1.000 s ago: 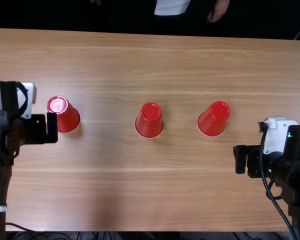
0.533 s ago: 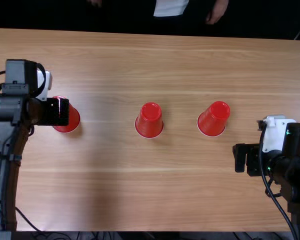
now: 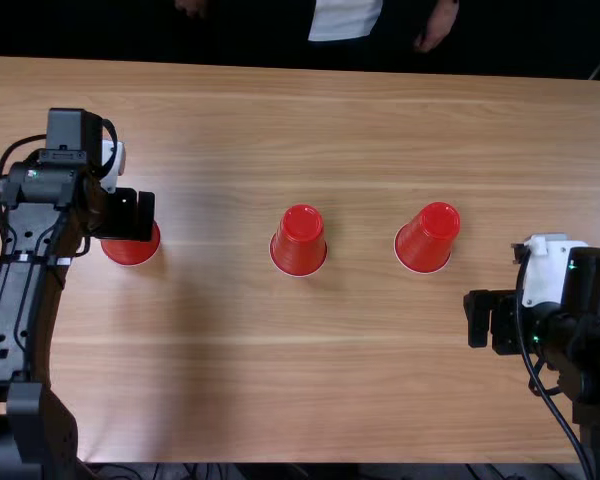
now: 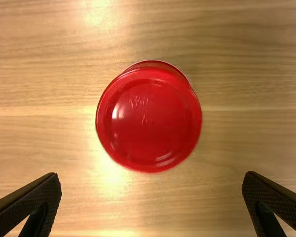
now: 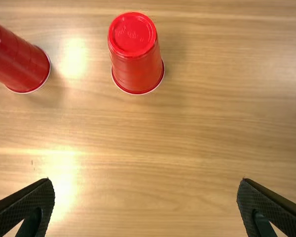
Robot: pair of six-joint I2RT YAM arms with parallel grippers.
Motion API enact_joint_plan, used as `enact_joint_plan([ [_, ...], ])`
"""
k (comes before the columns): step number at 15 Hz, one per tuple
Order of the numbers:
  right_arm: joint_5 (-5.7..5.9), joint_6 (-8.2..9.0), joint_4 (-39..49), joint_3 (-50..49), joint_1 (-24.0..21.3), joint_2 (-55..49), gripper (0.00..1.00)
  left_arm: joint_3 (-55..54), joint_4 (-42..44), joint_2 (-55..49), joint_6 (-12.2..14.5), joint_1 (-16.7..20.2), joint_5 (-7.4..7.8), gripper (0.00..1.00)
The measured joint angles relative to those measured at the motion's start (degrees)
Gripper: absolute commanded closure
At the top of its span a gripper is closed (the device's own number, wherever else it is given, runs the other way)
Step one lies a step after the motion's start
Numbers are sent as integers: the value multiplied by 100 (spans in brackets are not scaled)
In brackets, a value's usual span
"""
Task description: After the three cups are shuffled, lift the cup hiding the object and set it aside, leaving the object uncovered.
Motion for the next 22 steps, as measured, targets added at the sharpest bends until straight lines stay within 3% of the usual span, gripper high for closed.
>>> enact_joint_plan([
  [10, 0, -4, -24, -4, -59, 2, 0, 352, 282, 927, 0, 0, -2, 0],
  [11, 4, -2, -42, -4, -136, 2, 0, 372, 278, 949, 0, -2, -2, 10],
  [13, 2, -4, -63, -7, -162, 0, 0, 446, 251, 1082, 2, 0, -2, 47],
  [14, 0, -4, -74, -4, -162, 0, 0, 446, 225, 1156, 2, -2, 0, 60],
  [16, 2, -4, -76, -4, -160, 0, 0, 446, 164, 1217, 0, -2, 0, 76],
  [17, 2, -2, -76, -4, -162, 0, 0, 446, 96, 1215, 0, 0, -2, 82],
  [22, 2, -7, -50, -4, -162, 0, 0, 444, 17, 1049, -9, 0, 4, 82],
])
